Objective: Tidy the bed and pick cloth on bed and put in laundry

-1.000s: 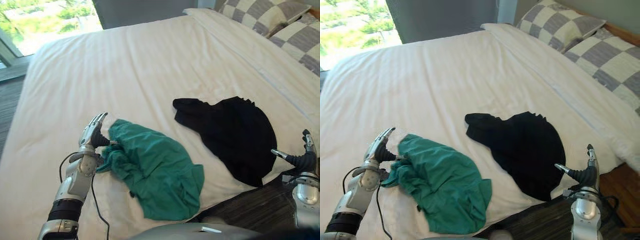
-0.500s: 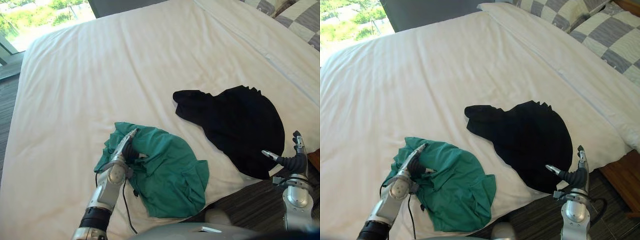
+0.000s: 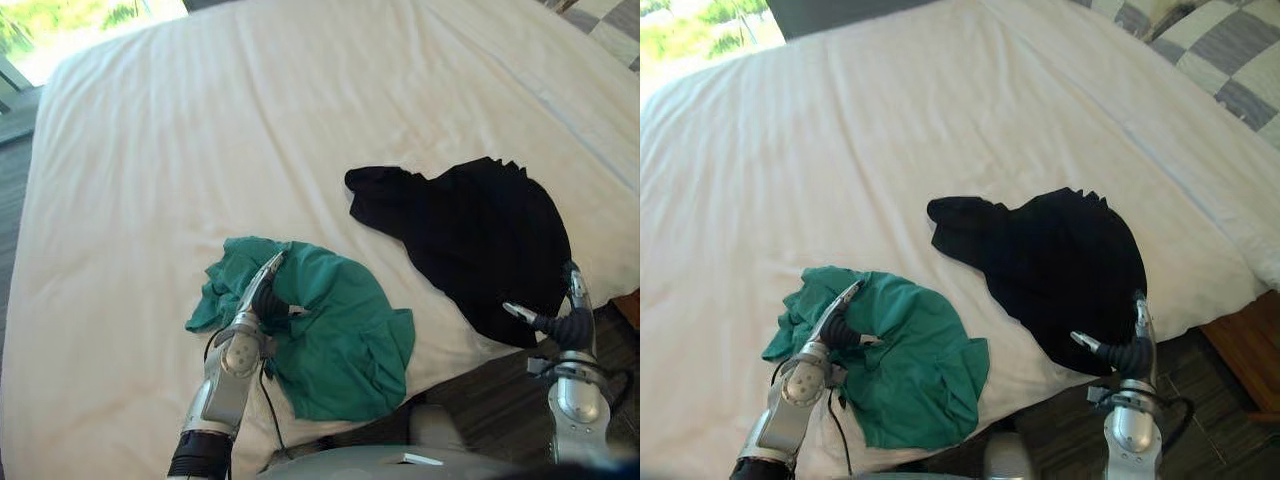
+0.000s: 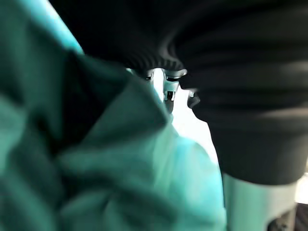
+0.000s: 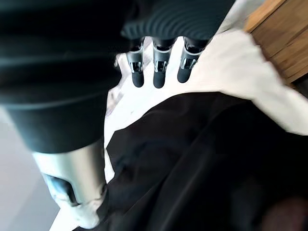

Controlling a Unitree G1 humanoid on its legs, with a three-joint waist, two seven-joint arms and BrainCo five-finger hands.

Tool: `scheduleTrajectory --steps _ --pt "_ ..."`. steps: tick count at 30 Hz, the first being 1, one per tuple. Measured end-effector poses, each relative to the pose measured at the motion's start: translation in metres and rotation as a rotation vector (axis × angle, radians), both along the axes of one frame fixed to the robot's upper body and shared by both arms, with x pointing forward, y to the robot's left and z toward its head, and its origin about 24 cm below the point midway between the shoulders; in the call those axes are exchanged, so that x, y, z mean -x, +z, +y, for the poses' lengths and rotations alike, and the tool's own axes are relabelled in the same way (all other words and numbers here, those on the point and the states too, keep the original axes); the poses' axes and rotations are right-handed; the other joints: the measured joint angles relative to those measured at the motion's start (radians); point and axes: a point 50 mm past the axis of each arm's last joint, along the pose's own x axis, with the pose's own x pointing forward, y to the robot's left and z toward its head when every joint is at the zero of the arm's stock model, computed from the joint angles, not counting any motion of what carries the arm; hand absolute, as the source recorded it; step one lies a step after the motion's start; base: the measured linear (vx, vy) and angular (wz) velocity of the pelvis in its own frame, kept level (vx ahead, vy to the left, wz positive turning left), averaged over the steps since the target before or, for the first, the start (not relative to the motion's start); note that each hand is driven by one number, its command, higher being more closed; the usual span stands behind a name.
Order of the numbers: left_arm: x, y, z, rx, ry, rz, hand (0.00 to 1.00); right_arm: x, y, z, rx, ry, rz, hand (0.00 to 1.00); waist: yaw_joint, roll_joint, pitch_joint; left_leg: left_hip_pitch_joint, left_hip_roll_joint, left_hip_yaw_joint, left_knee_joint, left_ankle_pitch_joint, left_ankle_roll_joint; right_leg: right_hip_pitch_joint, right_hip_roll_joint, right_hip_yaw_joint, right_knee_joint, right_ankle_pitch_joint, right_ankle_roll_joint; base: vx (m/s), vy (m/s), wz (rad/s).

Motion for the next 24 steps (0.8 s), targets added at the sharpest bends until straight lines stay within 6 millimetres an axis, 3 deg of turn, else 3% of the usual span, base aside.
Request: scheduleTrajectory --steps 2,6,7,11,19,24 --pt "-0.011 0.001 0.0 -0.009 0.019 -0.021 0.0 -0.01 0.012 0.006 0.004 0.028 -0.063 0.0 0.015 -0.012 0.026 -0.058 0.016 0.02 0.063 -0.025 0.007 -0.054 -0.001 0.018 0.029 -0.001 0.0 -0.18 -0.025 -0.13" --pt "-0.022 0.006 0.0 -0.103 0.016 -0.069 0.0 -0.025 0.03 0.013 0.029 0.073 -0.144 0.0 0.02 -0.009 0.049 -0.142 0.053 0.056 0.17 -0.085 0.011 -0.124 -0.001 0.031 0.068 -0.002 0.002 -0.13 0.018 -0.11" --pt "-0.023 0.009 0.001 -0.137 0.008 -0.087 1.0 -0.027 0.035 0.011 0.049 0.072 -0.16 0.0 0.021 -0.009 0.051 -0.161 0.059 0.066 0.188 -0.092 0.014 -0.144 -0.002 0.036 0.076 -0.002 0.003 -0.05 0.045 -0.07" --pt "-0.027 0.019 0.002 -0.179 -0.022 -0.153 1.0 -0.034 0.063 0.003 0.163 0.081 -0.242 0.0 0.046 -0.009 0.053 -0.218 0.075 0.067 0.234 -0.102 0.024 -0.194 -0.002 0.035 0.095 0.0 0.005 -0.01 0.022 -0.02" --pt "-0.038 0.055 0.019 -0.178 -0.065 -0.307 1.0 -0.057 0.137 -0.009 0.421 0.113 -0.448 0.0 0.047 -0.018 0.086 -0.325 0.105 0.031 0.321 -0.106 0.033 -0.274 -0.014 -0.019 0.169 -0.025 -0.001 0.01 -0.003 0.2" --pt "-0.035 0.075 0.025 -0.072 -0.078 -0.395 1.0 -0.074 0.161 -0.029 0.54 0.092 -0.421 0.0 0.053 -0.01 0.126 -0.385 0.109 0.019 0.344 -0.107 0.043 -0.339 -0.02 -0.028 0.222 -0.042 -0.009 -0.03 -0.03 0.11"
